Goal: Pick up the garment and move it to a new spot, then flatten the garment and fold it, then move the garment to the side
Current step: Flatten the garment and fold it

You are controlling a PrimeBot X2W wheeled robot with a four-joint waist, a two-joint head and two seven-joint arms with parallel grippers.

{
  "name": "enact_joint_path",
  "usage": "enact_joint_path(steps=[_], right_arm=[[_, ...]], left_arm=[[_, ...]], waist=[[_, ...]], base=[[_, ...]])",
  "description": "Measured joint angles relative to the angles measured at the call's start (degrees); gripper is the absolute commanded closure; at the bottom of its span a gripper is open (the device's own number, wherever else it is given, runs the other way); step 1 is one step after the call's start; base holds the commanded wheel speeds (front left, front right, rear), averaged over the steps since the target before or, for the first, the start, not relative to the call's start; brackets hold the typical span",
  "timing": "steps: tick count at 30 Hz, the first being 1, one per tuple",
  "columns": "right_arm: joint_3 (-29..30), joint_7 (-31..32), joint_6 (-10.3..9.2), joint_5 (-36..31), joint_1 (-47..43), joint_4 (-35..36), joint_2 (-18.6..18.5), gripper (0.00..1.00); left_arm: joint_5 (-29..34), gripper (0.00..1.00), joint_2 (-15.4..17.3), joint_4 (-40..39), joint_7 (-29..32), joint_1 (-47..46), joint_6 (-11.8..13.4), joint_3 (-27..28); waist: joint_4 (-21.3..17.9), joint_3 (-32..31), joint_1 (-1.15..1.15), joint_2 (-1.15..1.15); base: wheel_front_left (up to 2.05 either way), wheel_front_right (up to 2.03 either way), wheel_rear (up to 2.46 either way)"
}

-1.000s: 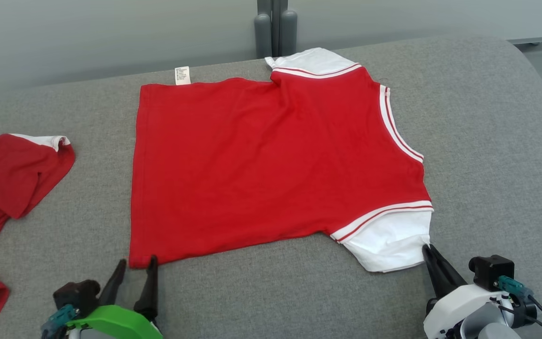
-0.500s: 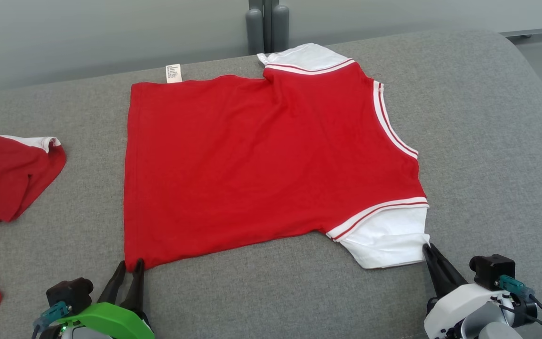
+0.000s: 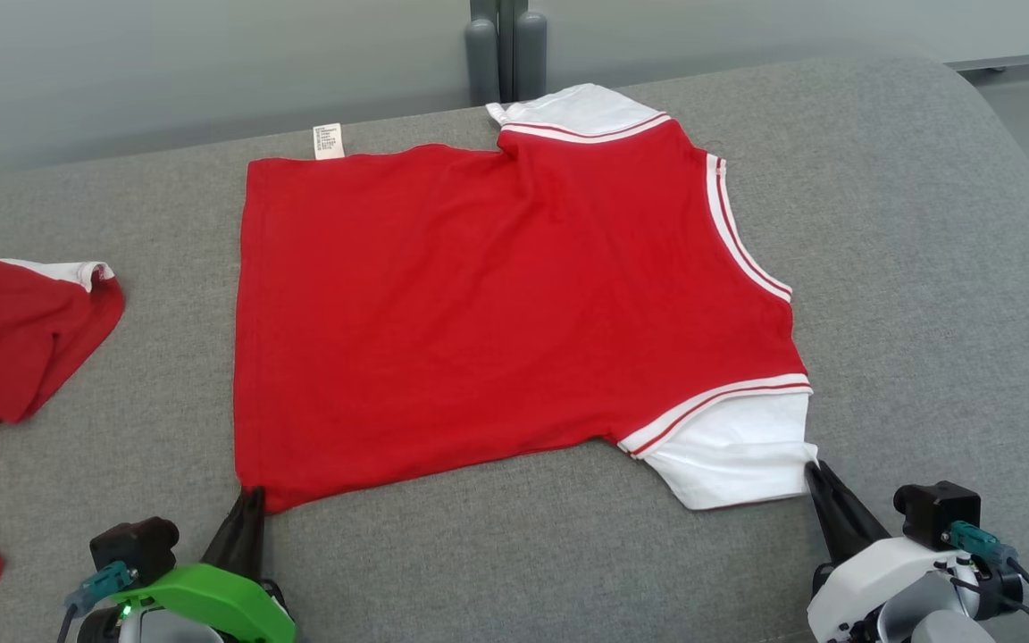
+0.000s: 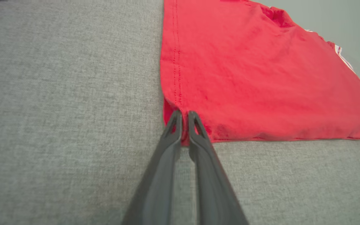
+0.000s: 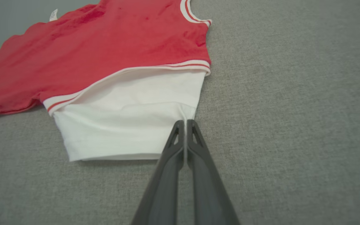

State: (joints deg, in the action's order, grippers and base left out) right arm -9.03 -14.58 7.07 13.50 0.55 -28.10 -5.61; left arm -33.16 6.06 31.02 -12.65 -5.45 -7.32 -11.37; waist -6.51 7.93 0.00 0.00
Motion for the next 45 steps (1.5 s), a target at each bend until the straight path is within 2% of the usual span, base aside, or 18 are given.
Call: enact_joint_path(steps=[1, 6, 11, 18, 24, 31, 39, 45], right_arm=[[0.0, -0.01, 0.0, 0.0, 0.01, 0.03, -0.1, 1.0], [0.57, 0.0, 0.0, 0.0, 0.47, 2.22, -0.89, 1.0], [0.76, 0.0, 0.02, 0.02, 2.77, 5.67, -1.49, 1.0], [-0.02, 0.0, 0.07, 0.21, 3.92, 9.9, -3.02, 1.0], [0.05, -0.01, 0.07, 1.22, 4.66, 13.32, -4.03, 1.0], [-1.41, -0.01, 0.07, 1.18, 6.69, 14.89, -8.4, 1.0], [-5.76, 0.02, 0.07, 1.99, 10.6, 14.96, -11.11, 1.0], [-7.01, 0.94, 0.07, 3.19, 14.64, 15.72, -13.96, 1.0]], left_arm=[[-0.31, 1.0, 0.0, 0.01, 0.0, -0.26, 0.0, -0.24], [-1.24, 1.0, 0.25, 0.0, 0.0, -0.48, 0.0, -1.76], [-1.99, 1.0, 2.13, -0.59, 0.01, -0.54, 0.0, -1.99], [-5.48, 1.0, 2.96, -4.67, 1.69, -2.35, 0.0, -3.23], [-6.73, 1.0, 5.01, -8.21, 6.05, -2.37, 0.0, -4.07], [-7.86, 1.0, 9.14, -12.66, 10.57, -3.82, 0.0, -3.33], [-7.83, 1.0, 11.62, -16.79, 16.1, -6.25, 0.21, -2.82], [-7.82, 1.0, 11.96, -18.09, 20.36, -8.12, 1.37, -3.57]], waist=[[-0.01, 0.01, 0.0, 0.0], [-0.11, 0.13, 0.0, 0.0], [-0.42, 0.6, 0.0, 0.0], [-0.13, 1.21, 0.0, 0.0], [0.23, 1.66, 0.0, 0.0], [1.09, 2.7, 0.0, 0.0], [1.7, 4.57, 0.0, 0.0], [1.65, 6.49, 0.0, 0.0]], base=[[0.0, 0.0, 0.0], [0.0, 0.0, 0.0], [0.0, 0.0, 0.0], [0.0, 0.0, 0.0], [0.0, 0.0, 0.0], [0.0, 0.0, 0.0], [0.0, 0.0, 0.0], [0.0, 0.0, 0.0]])
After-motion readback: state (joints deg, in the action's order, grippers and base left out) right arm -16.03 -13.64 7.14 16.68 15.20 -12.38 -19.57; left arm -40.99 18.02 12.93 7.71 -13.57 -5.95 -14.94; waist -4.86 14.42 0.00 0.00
